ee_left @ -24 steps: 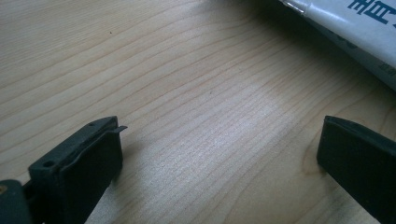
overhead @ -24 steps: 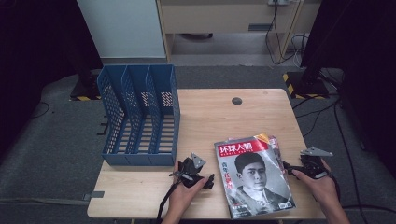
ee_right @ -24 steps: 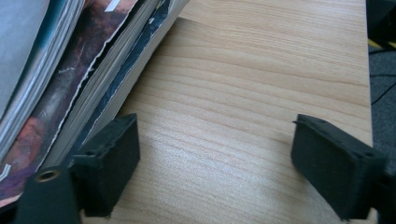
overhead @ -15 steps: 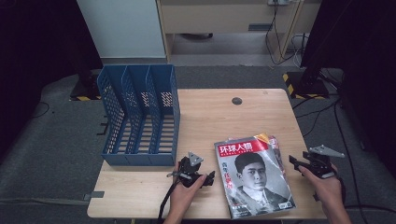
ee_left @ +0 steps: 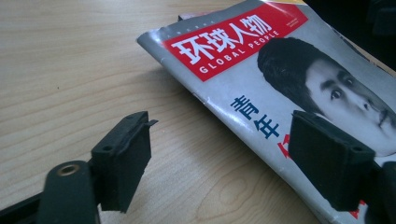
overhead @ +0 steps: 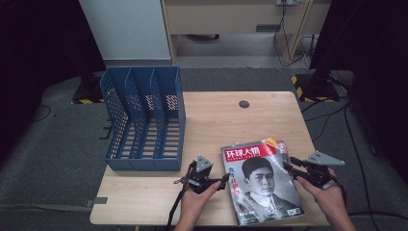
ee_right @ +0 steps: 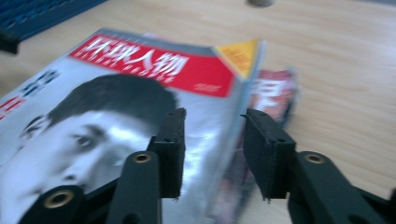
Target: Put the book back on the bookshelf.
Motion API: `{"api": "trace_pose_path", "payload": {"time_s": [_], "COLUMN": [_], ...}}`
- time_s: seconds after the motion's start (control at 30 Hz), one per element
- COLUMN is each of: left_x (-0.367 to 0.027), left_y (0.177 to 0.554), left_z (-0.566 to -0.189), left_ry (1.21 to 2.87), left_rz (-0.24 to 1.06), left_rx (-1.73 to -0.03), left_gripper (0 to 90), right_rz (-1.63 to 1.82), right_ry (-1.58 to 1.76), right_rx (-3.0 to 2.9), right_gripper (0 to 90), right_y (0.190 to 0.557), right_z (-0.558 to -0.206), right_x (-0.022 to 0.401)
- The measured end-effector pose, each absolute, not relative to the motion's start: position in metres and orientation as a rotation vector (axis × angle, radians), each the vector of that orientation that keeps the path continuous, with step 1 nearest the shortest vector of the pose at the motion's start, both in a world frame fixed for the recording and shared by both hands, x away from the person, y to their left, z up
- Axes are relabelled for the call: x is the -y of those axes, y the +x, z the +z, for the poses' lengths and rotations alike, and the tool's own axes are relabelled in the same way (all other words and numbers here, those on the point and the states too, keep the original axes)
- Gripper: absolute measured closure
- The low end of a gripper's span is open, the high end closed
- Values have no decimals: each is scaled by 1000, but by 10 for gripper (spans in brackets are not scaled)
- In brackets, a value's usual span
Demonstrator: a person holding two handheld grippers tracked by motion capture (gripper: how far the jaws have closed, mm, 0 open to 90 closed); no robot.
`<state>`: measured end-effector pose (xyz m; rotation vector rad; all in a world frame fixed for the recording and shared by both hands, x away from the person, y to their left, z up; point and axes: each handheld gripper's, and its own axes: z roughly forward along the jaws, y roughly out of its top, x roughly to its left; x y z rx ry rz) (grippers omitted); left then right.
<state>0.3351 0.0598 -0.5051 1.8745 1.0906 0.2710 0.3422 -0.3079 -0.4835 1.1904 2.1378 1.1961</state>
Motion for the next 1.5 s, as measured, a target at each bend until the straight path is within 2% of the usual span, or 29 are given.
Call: {"api": "trace_pose_path", "payload": {"time_s": [0.2, 0.33, 0.43, 0.6, 0.67, 0.77, 0.87, 1.03, 1.17, 1.2, 1.37, 1.43, 1.5], "left_x": [-57, -51, -47, -33, -29, -23, -20, -12, -1, 2, 19, 24, 27], "left_y": [334, 338, 343, 370, 378, 387, 391, 389, 394, 396, 402, 401, 397], "left_z": [-506, -507, -508, -513, -515, -516, -514, -488, -467, -466, -471, -474, -474], "left_ry": [1895, 1919, 1924, 1995, 2003, 2005, 1971, 1975, 2019, 2030, 2075, 2086, 2075], "left_rz": [239, 197, 187, 103, 50, -32, -107, -23, -50, -49, -109, -77, -20], "left_rx": [-1117, -1111, -1124, -1168, -1178, -1182, -1193, -1138, -1095, -1095, -1074, -1071, -1051], "left_gripper": [229, 191, 174, 155, 118, 124, 265, 352, 440, 474, 493, 519, 596], "right_rz": [1113, 1082, 1081, 1091, 1085, 1084, 1079, 1077, 1069, 1068, 1077, 1079, 1079], "right_ry": [1213, 1241, 1254, 1236, 1241, 1237, 1234, 1239, 1242, 1249, 1252, 1248, 1250], "right_rx": [-2249, -2273, -2275, -2293, -2297, -2303, -2308, -2301, -2297, -2295, -2291, -2294, -2290], "right_gripper": [370, 307, 296, 292, 291, 291, 291, 293, 294, 294, 313, 315, 316], "right_y": [347, 348, 350, 350, 350, 350, 351, 350, 350, 350, 350, 350, 350], "right_z": [-496, -502, -503, -503, -503, -503, -503, -503, -502, -502, -502, -502, -502], "right_x": [291, 289, 290, 287, 287, 287, 287, 287, 286, 286, 286, 287, 287]}}
